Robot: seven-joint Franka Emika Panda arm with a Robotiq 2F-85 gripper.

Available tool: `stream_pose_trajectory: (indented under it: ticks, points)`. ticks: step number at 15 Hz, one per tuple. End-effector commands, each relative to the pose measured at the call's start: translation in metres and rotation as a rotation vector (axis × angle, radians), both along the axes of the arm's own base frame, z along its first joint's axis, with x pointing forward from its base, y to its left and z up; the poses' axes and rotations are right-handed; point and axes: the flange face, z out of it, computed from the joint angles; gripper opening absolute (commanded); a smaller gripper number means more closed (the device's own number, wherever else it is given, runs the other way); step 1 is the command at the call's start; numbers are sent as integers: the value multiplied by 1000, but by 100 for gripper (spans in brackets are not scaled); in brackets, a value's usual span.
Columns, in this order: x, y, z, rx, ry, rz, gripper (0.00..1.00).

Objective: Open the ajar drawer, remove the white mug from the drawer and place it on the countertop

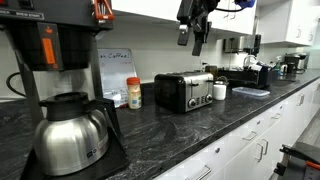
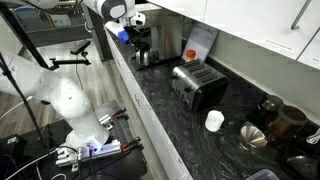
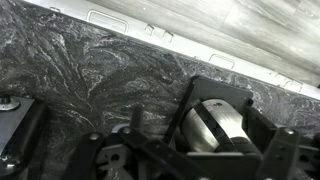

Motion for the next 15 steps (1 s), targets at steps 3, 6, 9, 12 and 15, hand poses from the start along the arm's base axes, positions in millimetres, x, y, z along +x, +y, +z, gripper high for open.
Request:
stream_pose_trajectory:
  ticks: [3,6,9,12,15]
  points:
    - [1,-1,0,1,3,-4,100]
    - [2,0,-2,-1,8,-2,100]
    - [0,1,1,0,0,1,100]
    - [-1,1,3,0,-3,1,100]
    - [-1,1,2,0,-3,2,100]
